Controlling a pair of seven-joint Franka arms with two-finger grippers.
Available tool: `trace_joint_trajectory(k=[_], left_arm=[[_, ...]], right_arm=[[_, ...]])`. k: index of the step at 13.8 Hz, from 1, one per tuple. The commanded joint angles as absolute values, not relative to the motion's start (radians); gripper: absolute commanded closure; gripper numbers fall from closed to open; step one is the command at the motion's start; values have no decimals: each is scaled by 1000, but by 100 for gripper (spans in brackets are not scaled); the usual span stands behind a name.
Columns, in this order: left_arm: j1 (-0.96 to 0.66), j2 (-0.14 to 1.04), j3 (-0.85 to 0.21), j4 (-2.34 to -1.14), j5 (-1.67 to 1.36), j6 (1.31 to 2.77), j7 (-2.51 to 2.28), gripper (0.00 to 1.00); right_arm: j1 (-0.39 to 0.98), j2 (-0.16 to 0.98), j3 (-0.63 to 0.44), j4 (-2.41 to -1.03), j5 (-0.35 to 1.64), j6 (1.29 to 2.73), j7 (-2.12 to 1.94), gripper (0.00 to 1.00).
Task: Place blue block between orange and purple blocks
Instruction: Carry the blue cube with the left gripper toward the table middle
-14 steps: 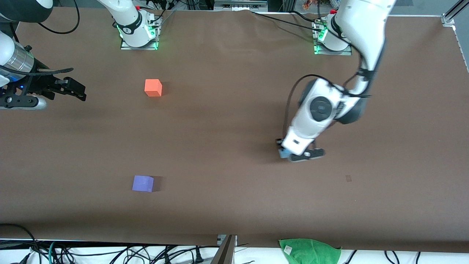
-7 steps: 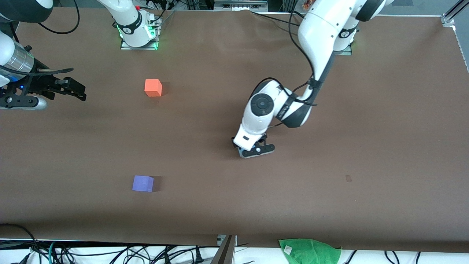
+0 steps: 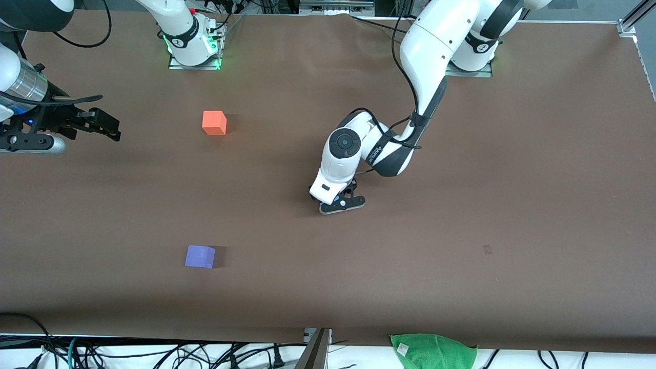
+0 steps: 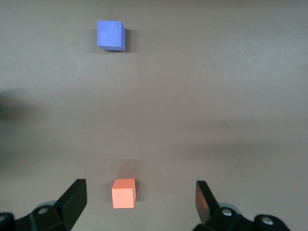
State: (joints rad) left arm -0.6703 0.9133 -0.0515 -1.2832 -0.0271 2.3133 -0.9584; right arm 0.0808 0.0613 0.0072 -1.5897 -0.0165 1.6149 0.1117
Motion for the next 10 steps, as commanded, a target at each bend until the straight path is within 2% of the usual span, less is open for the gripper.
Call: trace_joint_trajectory(k=[1, 3, 5, 10], left_arm=[[-654, 898, -46, -1220, -137, 2220, -951, 0], [-644, 864, -37, -1180, -183, 2094, -945, 0], [-600, 809, -35, -1181, -183, 2033, -924, 0], [-427, 582, -35, -1343, -187, 2000, -666, 0]], right_arm=[[74, 63, 9, -1580, -6, 1605, 101, 0], [74, 63, 9, -1580, -6, 1605, 101, 0], [74, 63, 9, -1580, -6, 1609, 101, 0], [74, 61, 9, -1578, -6, 1614, 101, 0]])
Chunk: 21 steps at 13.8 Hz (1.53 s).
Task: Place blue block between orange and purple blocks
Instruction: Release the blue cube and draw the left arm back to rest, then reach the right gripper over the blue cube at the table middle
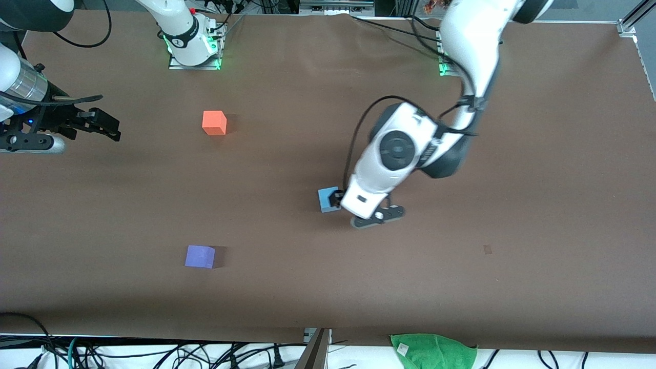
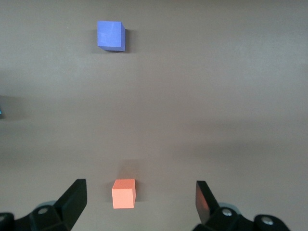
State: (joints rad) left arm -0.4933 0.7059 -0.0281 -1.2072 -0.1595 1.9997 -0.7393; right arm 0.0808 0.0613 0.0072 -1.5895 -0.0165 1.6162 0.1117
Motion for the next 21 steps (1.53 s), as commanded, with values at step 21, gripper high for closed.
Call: trace_joint_trajectory(k=[21], left_arm=[[51, 104, 25, -1493, -69, 1480, -35, 0]], right_arm=[[74, 67, 9, -1578, -5, 1612, 101, 0]])
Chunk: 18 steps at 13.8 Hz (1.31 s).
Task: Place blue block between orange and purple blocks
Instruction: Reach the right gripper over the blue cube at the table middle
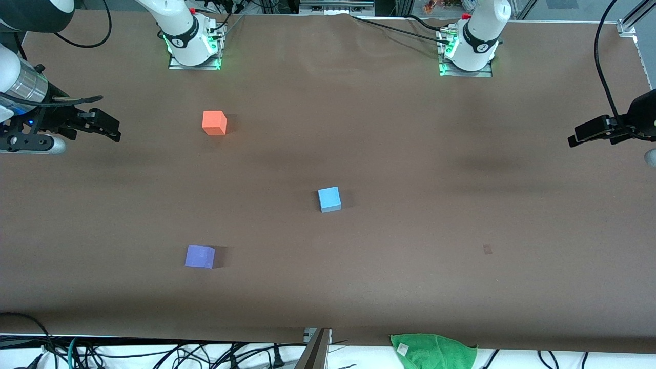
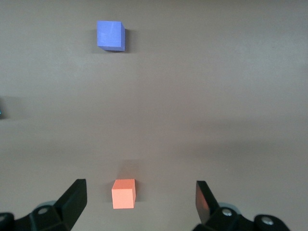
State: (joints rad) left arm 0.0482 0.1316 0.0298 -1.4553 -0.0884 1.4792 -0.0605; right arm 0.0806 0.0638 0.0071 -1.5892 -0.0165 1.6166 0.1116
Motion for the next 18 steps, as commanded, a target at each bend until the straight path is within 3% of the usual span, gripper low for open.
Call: trace_joint_trajectory(k=[1, 6, 7, 9, 14, 18], left_arm=[[51, 106, 20, -1493, -69, 1482, -29, 0], [38, 94, 12, -1502, -37, 1468, 0, 0], [37, 91, 2, -1502, -31, 1456, 0, 0], [43, 92, -18, -1499, -17, 1463, 2, 0], [48, 95, -26, -1496, 12, 1463, 6, 0], [40, 118, -25, -1482, 12, 1457, 12, 0]], right_arm=[[74, 72, 9, -1580, -6, 1617, 100, 0], [96, 136, 21, -1560, 18, 1632, 113, 0], [119, 146, 23, -1565, 18, 1634, 115, 0], [191, 274, 21, -1545, 8, 1632, 94, 0], [299, 336, 31, -1486, 17, 1646, 98, 0], [382, 429, 57, -1476, 121, 1803, 161, 0]])
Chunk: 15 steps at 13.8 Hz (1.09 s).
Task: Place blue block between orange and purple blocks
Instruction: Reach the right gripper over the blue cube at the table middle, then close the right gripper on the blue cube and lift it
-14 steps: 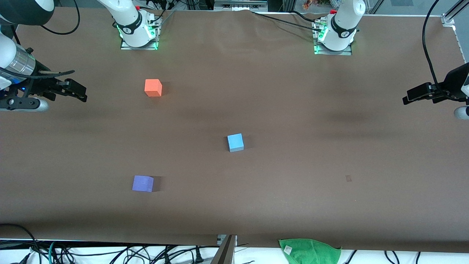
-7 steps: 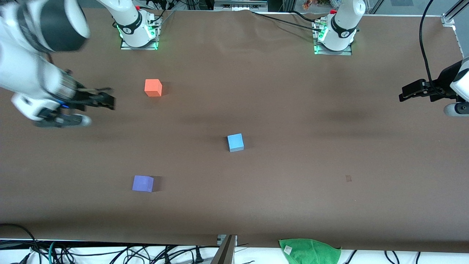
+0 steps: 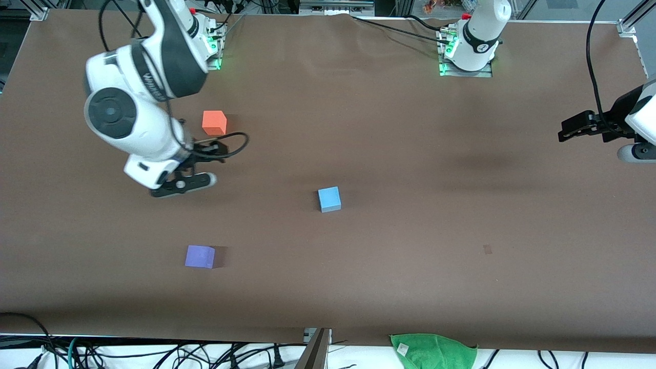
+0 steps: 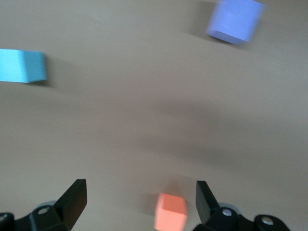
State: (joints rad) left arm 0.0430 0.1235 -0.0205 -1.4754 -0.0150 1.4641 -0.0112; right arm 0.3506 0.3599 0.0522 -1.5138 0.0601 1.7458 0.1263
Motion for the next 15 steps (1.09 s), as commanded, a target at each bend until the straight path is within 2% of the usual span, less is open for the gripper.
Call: trace_joint_trajectory(k=[1, 3, 5, 8, 10, 12, 15], left_arm=[[41, 121, -25, -1479, 12, 1457, 11, 0], [46, 126, -25, -1479, 11, 1456, 12, 0], [46, 127, -25, -1477, 11, 1456, 11, 0], [46, 127, -25, -1476, 11, 1456, 9, 0], [45, 127, -25, -1476, 11, 1456, 9, 0], [43, 127, -25, -1476, 11, 1456, 9, 0], [48, 127, -25, -1476, 11, 1456, 9, 0]], right_arm=[[400, 463, 60, -1476, 180, 1878, 194, 0], [480, 532, 60, -1456, 242, 2041, 271, 0], [564, 616, 60, -1408, 235, 2120, 371, 0], [699, 751, 45, -1347, 91, 2239, 490, 0], [738, 836, 44, -1272, -64, 2252, 557, 0], [741, 848, 43, -1267, -158, 2244, 539, 0], [729, 851, 41, -1256, -186, 2232, 489, 0]])
